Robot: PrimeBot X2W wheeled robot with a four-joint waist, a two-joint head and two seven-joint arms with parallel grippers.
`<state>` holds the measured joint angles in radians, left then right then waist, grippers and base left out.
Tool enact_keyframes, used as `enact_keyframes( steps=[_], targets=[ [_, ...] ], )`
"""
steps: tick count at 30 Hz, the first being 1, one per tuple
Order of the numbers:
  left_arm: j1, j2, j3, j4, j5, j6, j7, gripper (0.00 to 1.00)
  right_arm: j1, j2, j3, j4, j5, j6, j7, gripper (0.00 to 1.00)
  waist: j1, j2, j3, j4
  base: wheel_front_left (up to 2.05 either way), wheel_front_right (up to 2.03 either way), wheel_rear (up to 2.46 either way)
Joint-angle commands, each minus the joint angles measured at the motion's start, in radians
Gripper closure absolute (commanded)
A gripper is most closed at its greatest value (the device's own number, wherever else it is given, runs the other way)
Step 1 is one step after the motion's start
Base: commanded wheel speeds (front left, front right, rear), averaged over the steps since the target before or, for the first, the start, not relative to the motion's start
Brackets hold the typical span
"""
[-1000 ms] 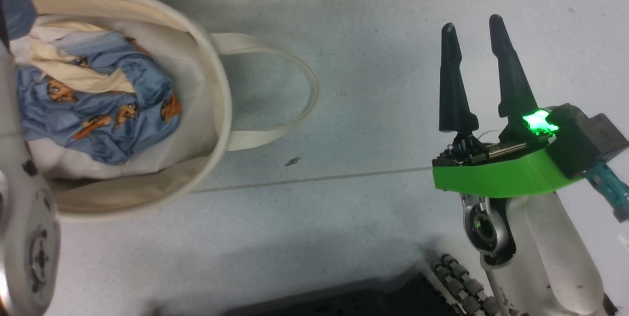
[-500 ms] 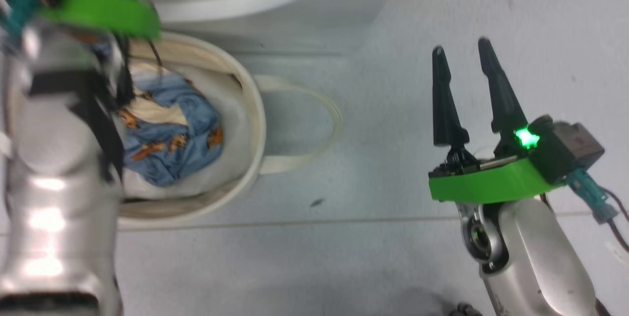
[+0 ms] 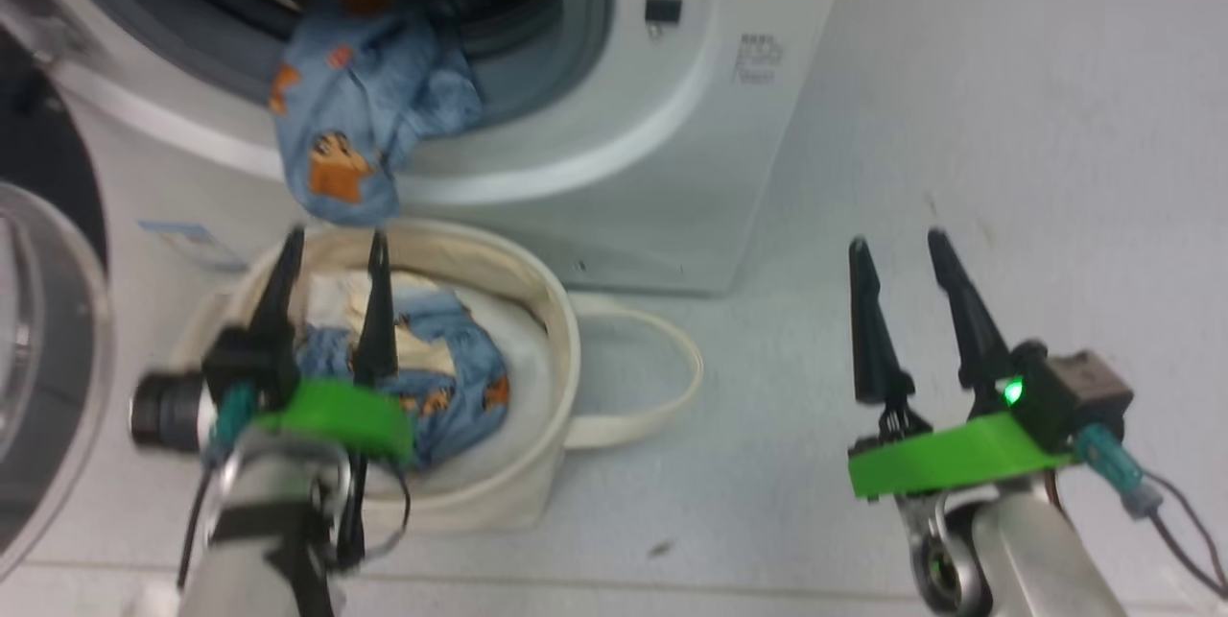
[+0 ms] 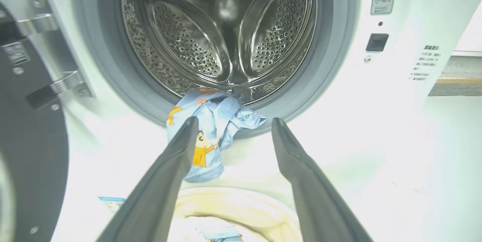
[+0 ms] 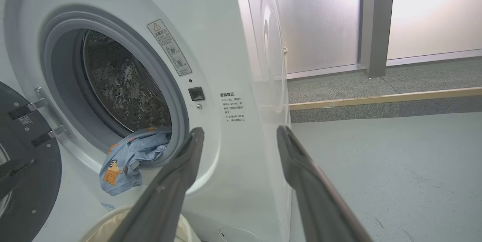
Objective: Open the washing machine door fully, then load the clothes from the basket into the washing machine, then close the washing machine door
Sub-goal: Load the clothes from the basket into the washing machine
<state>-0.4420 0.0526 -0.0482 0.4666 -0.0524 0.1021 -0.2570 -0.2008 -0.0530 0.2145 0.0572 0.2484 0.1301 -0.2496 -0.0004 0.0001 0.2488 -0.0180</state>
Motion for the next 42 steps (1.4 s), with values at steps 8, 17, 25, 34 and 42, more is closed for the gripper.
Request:
enact_keyframes(
  steps=[8,17,25,34,42],
  targets=[
    [0.202,0.003,0.054,-0.165,-0.023,0.034,-0.005,0.00,0.085,0.003,0.044,-0.008,0.041,0.001,-0.012,0.00,0.0004,-0.0001,-0.190,0.032,0.00,0.00,0.00],
    [0.369,-0.001,0.013,-0.264,0.007,0.077,-0.005,0.00,0.132,0.003,0.007,-0.004,0.036,0.001,-0.012,0.00,0.0004,-0.0001,-0.235,0.021,0.00,0.00,0.00],
    [0.387,-0.002,-0.018,-0.294,0.002,0.102,-0.005,0.00,0.136,0.003,0.013,-0.005,0.036,0.001,-0.012,0.00,0.0004,-0.0001,-0.238,0.030,0.00,0.00,0.00],
    [0.379,-0.002,-0.031,-0.270,-0.015,0.109,-0.005,0.00,0.124,0.003,0.023,-0.006,0.035,0.001,-0.012,0.00,0.0004,-0.0001,-0.208,0.018,0.00,0.00,0.00],
    [0.298,-0.002,-0.032,-0.245,-0.035,0.113,-0.005,0.00,0.091,0.003,0.013,-0.029,0.021,0.001,-0.012,0.00,0.0004,-0.0001,-0.105,0.001,0.00,0.00,0.00]
  ],
)
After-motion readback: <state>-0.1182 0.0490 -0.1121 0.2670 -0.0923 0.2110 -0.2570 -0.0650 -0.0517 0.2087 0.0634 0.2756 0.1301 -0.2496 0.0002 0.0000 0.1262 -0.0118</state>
